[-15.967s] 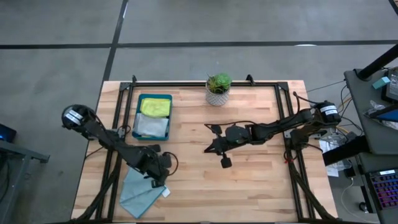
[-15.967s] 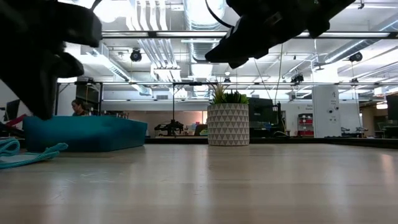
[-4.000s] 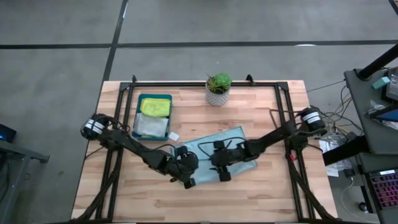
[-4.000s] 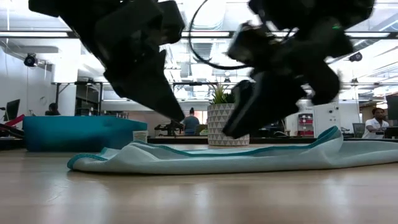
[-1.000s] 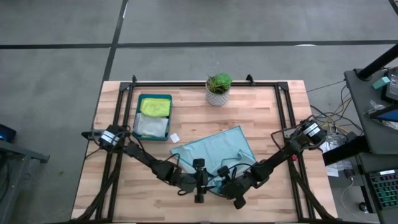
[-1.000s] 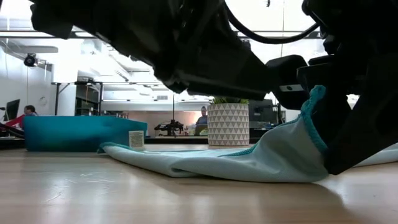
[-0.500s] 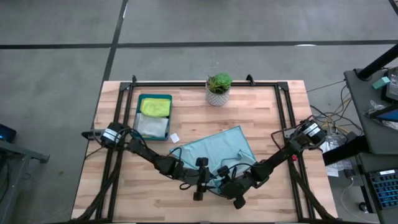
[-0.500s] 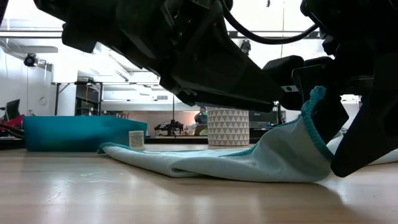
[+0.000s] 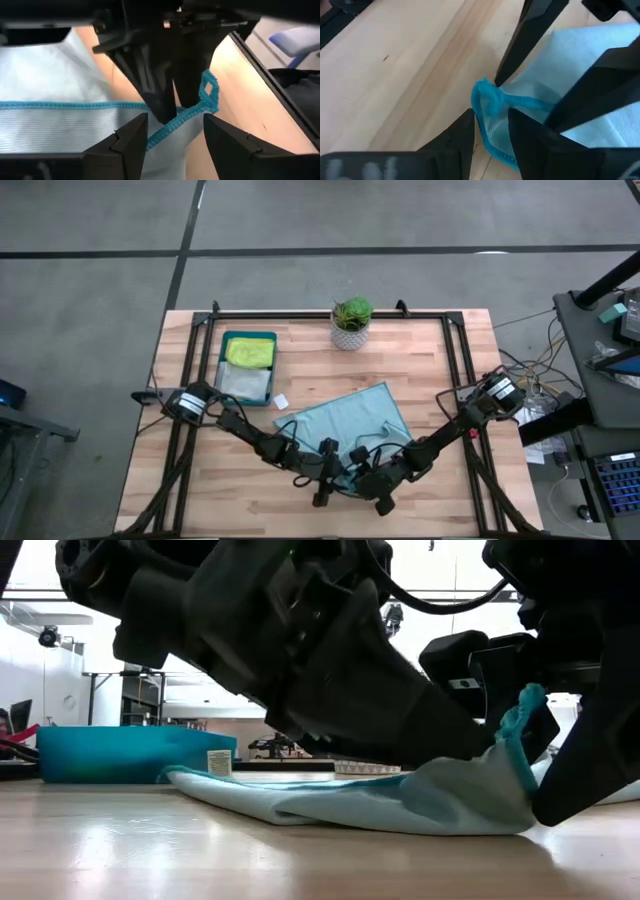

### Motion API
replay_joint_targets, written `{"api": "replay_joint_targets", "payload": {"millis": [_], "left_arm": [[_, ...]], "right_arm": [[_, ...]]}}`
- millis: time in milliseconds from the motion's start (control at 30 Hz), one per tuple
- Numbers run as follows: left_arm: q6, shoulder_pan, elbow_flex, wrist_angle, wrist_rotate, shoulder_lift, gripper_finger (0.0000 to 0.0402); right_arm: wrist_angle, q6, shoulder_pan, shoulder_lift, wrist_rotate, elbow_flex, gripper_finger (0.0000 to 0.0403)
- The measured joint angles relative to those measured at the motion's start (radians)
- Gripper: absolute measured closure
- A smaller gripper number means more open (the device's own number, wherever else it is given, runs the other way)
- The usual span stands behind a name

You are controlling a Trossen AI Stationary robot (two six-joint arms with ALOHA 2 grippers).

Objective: Fold microfiber towels
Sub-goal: Fold the blue towel

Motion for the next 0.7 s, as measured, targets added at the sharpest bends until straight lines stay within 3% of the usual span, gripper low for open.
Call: {"api": "replay_joint_targets", "payload": {"millis": [233,467,700], "left_arm": [[-0.02,0.0,-0.004,-0.044,0.049,-0.002,0.0278],[0.005,-0.001,-0.005,-0.055,0.048,-0.008,0.0391],[0.014,-0.026,-0.011,-0.137,-0.009,-0.102,0.04]], "right_arm": [[0.003,0.001,-0.007,0.0,0.0,0.0,0.0291],[0.008,0.009,-0.013,-0.002,-0.003,0.0,0.0291],[-0.059,0.018,-0.013,-0.078,0.001,0.0,0.0291]]}}
